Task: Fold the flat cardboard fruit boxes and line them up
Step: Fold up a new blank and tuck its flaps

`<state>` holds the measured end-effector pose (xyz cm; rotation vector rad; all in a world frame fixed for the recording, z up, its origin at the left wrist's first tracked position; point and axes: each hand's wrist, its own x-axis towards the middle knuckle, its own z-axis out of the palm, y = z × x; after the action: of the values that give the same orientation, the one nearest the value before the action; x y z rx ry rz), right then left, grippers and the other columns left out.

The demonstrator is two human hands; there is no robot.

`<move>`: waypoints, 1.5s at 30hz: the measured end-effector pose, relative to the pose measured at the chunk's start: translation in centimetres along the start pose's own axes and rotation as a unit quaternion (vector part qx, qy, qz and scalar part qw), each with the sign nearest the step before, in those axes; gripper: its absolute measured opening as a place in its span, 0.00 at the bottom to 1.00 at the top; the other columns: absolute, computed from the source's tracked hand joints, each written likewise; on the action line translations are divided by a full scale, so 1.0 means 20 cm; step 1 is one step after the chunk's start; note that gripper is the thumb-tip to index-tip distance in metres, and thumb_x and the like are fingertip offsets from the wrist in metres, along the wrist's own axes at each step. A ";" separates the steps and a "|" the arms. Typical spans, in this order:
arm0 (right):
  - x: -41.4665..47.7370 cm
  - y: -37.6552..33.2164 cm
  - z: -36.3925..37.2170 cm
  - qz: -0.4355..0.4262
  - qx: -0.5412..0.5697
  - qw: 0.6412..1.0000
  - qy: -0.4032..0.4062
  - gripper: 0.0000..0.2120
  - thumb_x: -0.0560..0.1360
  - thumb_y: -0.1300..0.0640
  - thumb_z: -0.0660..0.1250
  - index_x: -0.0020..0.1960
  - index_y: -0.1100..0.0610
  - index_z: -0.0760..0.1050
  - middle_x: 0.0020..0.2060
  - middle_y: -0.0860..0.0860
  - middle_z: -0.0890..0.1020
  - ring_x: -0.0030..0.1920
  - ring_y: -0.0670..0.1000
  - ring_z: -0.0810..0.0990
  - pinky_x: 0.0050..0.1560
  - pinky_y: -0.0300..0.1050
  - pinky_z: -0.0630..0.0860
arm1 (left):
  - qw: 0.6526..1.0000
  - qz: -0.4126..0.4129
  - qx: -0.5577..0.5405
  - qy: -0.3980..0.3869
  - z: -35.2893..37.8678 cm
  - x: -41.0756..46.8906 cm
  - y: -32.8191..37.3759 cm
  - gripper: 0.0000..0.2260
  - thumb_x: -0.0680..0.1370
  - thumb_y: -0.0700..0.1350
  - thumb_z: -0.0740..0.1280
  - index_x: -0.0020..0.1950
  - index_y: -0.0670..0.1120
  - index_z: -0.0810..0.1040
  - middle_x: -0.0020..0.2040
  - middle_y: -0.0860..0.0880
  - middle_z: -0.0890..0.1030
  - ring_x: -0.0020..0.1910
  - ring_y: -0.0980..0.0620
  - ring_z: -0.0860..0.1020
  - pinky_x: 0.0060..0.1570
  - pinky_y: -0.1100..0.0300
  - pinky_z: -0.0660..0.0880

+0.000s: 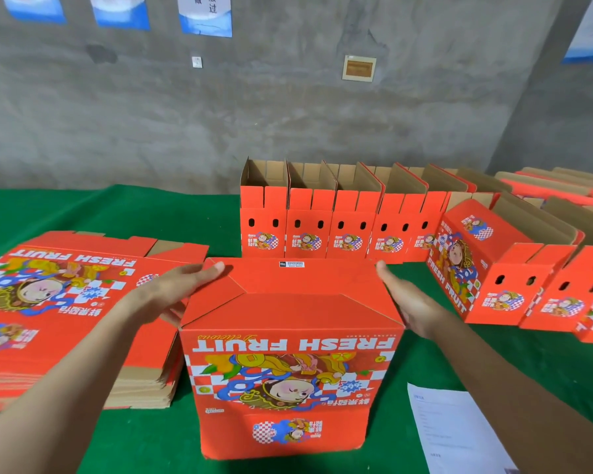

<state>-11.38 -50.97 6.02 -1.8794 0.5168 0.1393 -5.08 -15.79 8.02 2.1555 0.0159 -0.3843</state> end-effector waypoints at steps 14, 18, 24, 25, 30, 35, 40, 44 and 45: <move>-0.08 -0.03 -0.06 -0.064 0.064 0.988 -0.124 0.32 0.66 0.23 0.52 0.58 0.41 0.76 0.55 0.54 0.82 0.57 0.56 0.80 0.53 0.56 0.78 | 0.982 0.052 -0.177 0.049 -0.04 0.01 0.07 0.21 0.76 0.68 0.55 0.48 0.51 0.74 0.40 0.50 0.78 0.37 0.50 0.75 0.33 0.64 0.65; -0.11 -0.04 -0.11 -0.104 0.066 0.979 -0.165 0.30 0.59 0.24 0.65 0.57 0.36 0.77 0.52 0.45 0.83 0.53 0.47 0.82 0.48 0.49 0.79 | 0.939 0.079 -0.328 0.068 0.01 0.01 0.08 0.02 0.79 0.44 0.61 0.48 0.47 0.72 0.36 0.47 0.75 0.30 0.55 0.75 0.34 0.62 0.69; -0.09 -0.03 -0.21 -0.171 0.045 0.969 -0.175 0.43 0.57 0.29 0.74 0.69 0.30 0.61 0.59 0.40 0.80 0.56 0.43 0.80 0.53 0.51 0.76 | 0.917 0.124 -0.377 0.035 0.06 0.01 0.05 0.16 0.76 0.33 0.57 0.59 0.45 0.74 0.36 0.51 0.84 0.28 0.58 0.79 0.26 0.70 0.73; -0.10 -0.03 -0.23 -0.180 0.031 0.967 -0.178 0.43 0.58 0.31 0.74 0.69 0.28 0.59 0.59 0.40 0.79 0.57 0.44 0.80 0.53 0.51 0.76 | 0.915 0.133 -0.379 0.031 0.06 0.02 0.04 0.18 0.75 0.32 0.56 0.60 0.46 0.75 0.37 0.53 0.84 0.30 0.58 0.80 0.26 0.70 0.73; -0.16 -0.04 -0.24 -0.206 -0.013 0.965 -0.159 0.32 0.61 0.49 0.78 0.61 0.37 0.70 0.59 0.53 0.79 0.53 0.51 0.82 0.47 0.46 0.80 | 0.923 0.179 -0.338 0.038 0.06 0.05 0.03 0.27 0.71 0.27 0.57 0.67 0.46 0.73 0.52 0.54 0.82 0.41 0.58 0.81 0.36 0.70 0.76; -0.16 0.01 -0.06 -0.242 -0.078 0.967 -0.033 0.27 0.61 0.57 0.80 0.54 0.45 0.72 0.51 0.57 0.81 0.44 0.58 0.82 0.53 0.51 0.77 | 0.976 0.210 -0.040 0.049 0.21 0.05 0.07 0.26 0.74 0.34 0.69 0.71 0.46 0.69 0.60 0.48 0.75 0.55 0.55 0.73 0.51 0.67 0.68; -0.05 0.22 0.24 -0.243 -0.263 0.917 0.175 0.27 0.66 0.51 0.76 0.61 0.47 0.71 0.61 0.57 0.66 0.54 0.59 0.76 0.59 0.46 0.70 | 0.970 0.216 -0.089 -0.067 0.52 0.02 0.18 0.27 0.78 0.44 0.66 0.76 0.48 0.61 0.65 0.53 0.72 0.60 0.57 0.72 0.56 0.68 0.67; 0.05 0.42 0.35 -0.190 -0.290 0.922 0.175 0.20 0.74 0.57 0.68 0.65 0.47 0.70 0.71 0.64 0.52 0.60 0.64 0.76 0.64 0.47 0.69 | 0.968 0.202 -0.125 -0.077 0.68 0.04 0.26 0.28 0.80 0.49 0.63 0.78 0.51 0.55 0.74 0.50 0.63 0.72 0.55 0.62 0.71 0.49 0.63; 0.07 0.46 0.36 -0.169 -0.297 0.926 0.161 0.18 0.75 0.57 0.66 0.64 0.46 0.70 0.72 0.64 0.51 0.58 0.63 0.77 0.63 0.46 0.70 | 0.968 0.200 -0.129 -0.077 0.71 0.04 0.28 0.29 0.80 0.49 0.62 0.78 0.52 0.53 0.75 0.51 0.61 0.73 0.54 0.61 0.71 0.48 0.62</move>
<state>-12.91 -47.25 -4.99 -2.5814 0.3823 -0.2783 -7.17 -30.56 4.67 1.8104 -0.4277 -0.2944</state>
